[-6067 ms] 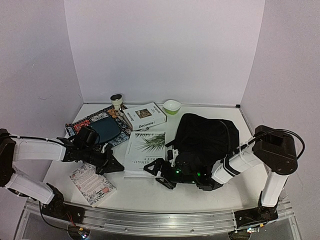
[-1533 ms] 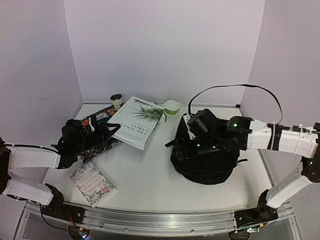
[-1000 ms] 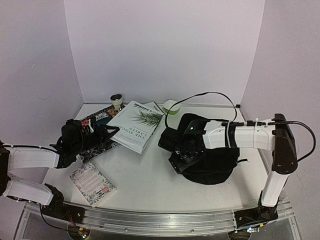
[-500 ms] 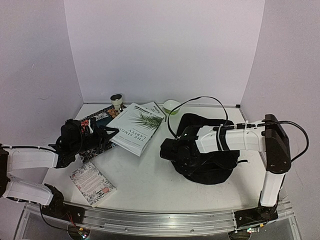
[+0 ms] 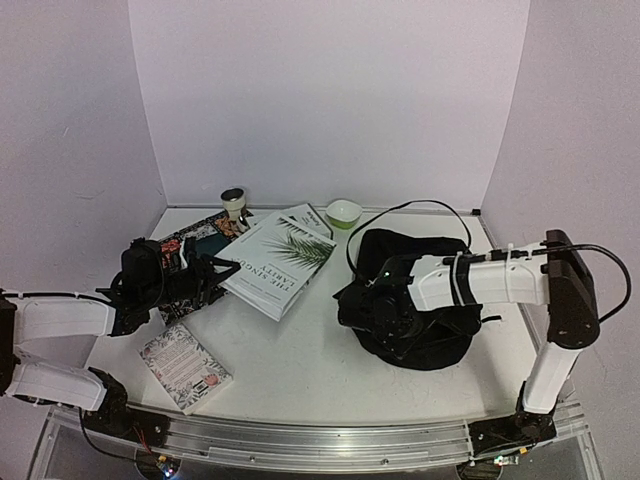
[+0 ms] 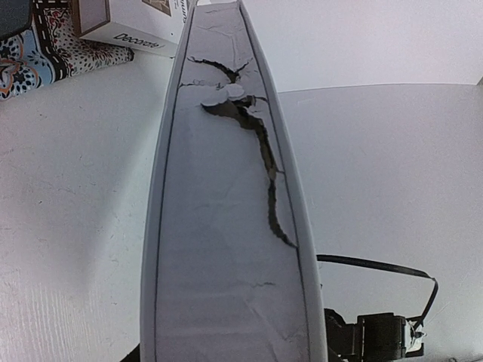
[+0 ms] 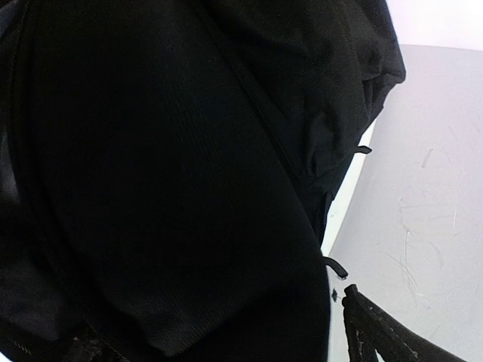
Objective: Pack the student bag
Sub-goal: Pick up the largest pocket of the bag from the student bag.
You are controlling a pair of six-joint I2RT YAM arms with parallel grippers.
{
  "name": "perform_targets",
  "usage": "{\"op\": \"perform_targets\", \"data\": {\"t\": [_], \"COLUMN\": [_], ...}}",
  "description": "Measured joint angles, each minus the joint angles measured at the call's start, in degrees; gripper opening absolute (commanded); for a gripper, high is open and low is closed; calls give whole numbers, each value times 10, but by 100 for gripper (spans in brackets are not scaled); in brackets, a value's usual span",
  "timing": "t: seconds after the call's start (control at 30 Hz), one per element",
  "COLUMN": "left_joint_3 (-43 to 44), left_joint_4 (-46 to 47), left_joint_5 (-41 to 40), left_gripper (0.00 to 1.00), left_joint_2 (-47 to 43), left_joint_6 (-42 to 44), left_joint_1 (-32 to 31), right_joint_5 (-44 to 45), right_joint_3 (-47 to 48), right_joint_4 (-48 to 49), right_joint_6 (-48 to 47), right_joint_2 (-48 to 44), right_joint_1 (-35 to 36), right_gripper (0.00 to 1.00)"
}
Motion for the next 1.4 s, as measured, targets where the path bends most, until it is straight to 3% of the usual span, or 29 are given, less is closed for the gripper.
{"op": "perform_targets", "data": {"t": [0.2, 0.43, 0.77, 0.87, 0.97, 1.27, 1.4], "left_joint_3": [1, 3, 4, 11, 22, 31, 31], "left_joint_4": [-12, -15, -25, -29, -35, -66, -77], "left_joint_5": [8, 18, 34, 43, 51, 70, 78], "left_gripper": [26, 25, 24, 24, 23, 23, 23], "left_joint_2": [0, 0, -2, -2, -3, -28, -35], "left_joint_6": [5, 10, 15, 23, 28, 45, 46], "left_joint_1": [0, 0, 2, 4, 8, 15, 16], "right_joint_5": [-29, -27, -27, -28, -31, -43, -56], "right_joint_3": [-11, -11, 51, 99, 139, 215, 160], "right_joint_4": [13, 9, 2, 13, 19, 33, 59], "right_joint_6": [-56, -62, -76, -88, -98, -128, -133], "right_joint_2": [-48, -41, -24, -24, -22, -6, -8], "right_joint_1": [0, -11, -22, -24, -31, -71, -69], "right_gripper": [95, 77, 40, 24, 1, 0, 18]}}
